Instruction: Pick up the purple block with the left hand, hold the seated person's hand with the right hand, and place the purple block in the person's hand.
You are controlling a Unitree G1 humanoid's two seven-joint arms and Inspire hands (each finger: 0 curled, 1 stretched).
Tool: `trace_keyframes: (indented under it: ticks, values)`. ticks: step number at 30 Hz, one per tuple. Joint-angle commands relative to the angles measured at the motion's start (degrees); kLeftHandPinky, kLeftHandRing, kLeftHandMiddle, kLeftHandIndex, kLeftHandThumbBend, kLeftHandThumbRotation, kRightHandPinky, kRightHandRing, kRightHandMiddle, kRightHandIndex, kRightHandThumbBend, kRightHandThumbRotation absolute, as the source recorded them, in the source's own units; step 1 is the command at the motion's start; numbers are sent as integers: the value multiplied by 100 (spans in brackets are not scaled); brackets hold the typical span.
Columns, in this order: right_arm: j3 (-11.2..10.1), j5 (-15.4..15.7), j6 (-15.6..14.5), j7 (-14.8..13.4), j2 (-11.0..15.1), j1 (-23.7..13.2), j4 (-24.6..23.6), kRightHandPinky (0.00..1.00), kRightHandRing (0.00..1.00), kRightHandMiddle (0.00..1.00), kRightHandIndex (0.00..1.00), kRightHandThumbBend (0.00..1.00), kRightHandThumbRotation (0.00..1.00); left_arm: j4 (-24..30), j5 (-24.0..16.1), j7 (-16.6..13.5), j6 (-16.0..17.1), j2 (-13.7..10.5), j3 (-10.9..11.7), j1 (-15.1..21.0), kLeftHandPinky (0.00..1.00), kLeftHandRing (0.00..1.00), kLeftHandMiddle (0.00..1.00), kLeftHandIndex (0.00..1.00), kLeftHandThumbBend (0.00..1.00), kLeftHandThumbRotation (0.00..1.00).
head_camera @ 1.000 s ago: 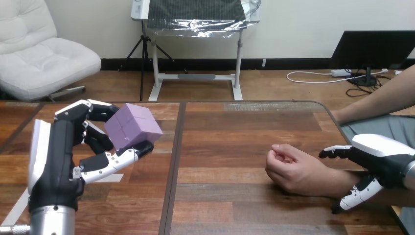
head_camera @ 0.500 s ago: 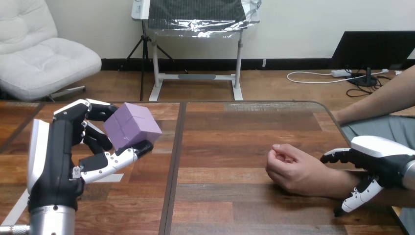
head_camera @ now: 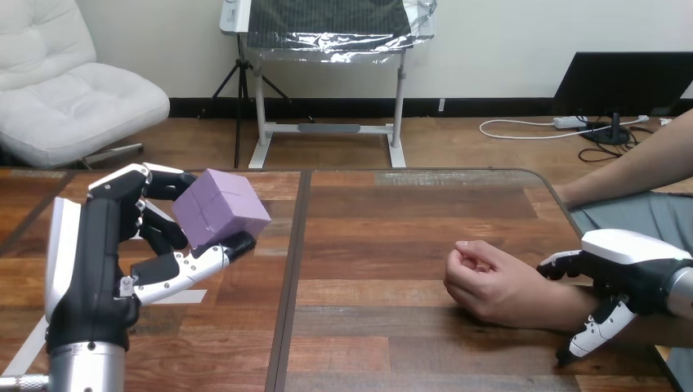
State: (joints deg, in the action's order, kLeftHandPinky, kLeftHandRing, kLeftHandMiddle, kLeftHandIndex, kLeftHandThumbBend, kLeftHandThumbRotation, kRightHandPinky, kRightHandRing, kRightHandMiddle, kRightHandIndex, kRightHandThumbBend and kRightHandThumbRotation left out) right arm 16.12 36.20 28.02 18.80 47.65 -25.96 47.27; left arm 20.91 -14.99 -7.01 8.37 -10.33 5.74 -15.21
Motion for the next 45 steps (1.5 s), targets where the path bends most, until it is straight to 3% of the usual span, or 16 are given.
trace_keyframes:
  ticks: [1, 16, 26, 34, 45]
  values:
    - [181, 75, -256, 123, -2, 132, 139, 70, 86, 85, 84, 99, 32, 310, 100, 3, 152, 31, 103, 218, 23, 29, 35, 40, 55, 0]
    - [378, 96, -585, 389, -108, 115, 48, 64, 81, 84, 82, 95, 34, 396, 99, -15, 58, 53, 102, 188, 24, 29, 35, 40, 55, 0]
    - [461, 50, -398, 412, -130, 140, 9, 59, 75, 80, 78, 93, 36, 414, 69, -22, 68, 36, 123, 182, 24, 30, 36, 41, 54, 0]
    - [473, -64, -356, 468, -157, 178, -56, 55, 69, 74, 74, 92, 32, 486, -10, -43, -22, 51, 133, 183, 25, 30, 35, 41, 55, 0]
    - [606, 46, -441, 507, -201, 110, 12, 53, 63, 69, 70, 93, 24, 548, -4, -29, -98, 84, 151, 195, 24, 29, 35, 41, 56, 0]
